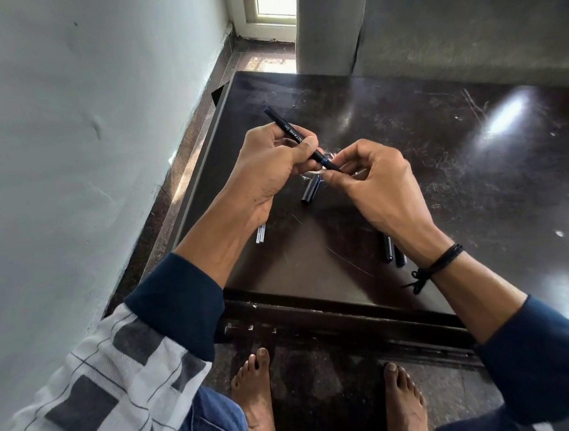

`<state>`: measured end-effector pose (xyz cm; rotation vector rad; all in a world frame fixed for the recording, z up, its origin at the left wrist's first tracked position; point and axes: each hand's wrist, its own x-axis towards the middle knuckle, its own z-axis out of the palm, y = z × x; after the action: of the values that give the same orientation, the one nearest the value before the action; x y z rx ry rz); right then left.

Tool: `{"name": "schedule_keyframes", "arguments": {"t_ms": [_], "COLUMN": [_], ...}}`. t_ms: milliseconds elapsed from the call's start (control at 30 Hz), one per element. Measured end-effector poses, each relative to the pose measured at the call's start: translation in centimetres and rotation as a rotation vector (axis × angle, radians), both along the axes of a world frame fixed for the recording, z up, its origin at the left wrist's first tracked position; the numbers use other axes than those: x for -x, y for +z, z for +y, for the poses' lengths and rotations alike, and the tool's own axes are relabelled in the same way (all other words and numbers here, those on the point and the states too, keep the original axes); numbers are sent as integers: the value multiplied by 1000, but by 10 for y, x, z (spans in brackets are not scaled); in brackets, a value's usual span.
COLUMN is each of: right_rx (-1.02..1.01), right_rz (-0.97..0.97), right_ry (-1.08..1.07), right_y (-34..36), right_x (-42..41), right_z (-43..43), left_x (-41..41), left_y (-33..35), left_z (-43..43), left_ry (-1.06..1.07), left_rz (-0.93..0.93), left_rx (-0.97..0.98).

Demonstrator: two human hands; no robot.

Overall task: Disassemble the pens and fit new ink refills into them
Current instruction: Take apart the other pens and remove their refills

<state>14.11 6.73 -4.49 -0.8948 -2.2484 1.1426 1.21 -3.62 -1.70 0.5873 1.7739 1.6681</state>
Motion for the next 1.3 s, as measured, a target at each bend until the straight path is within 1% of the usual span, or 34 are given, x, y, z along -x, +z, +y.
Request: {"name": "schedule_keyframes", "arguments": {"t_ms": [533, 700, 1000, 1167, 1300], "right_rx": [32, 10, 63, 6, 20], "right_rz": [-12, 4, -4, -5, -11], "right_ry": [35, 39, 62, 29, 14], "right_y": [0, -1, 1, 1, 1], "right_x": [1, 0, 1, 0, 0], "right_z": [-1, 0, -2, 0, -1], "left_x": [2, 1, 1, 1, 1], "left_y": [-1, 0, 2, 2, 1], "left_z": [0, 0, -1, 0, 0], "left_ry": [10, 10, 8, 8, 13], "left_rz": [3, 5, -16, -23, -25], "left_rx": [6, 15, 4, 2, 4]}}
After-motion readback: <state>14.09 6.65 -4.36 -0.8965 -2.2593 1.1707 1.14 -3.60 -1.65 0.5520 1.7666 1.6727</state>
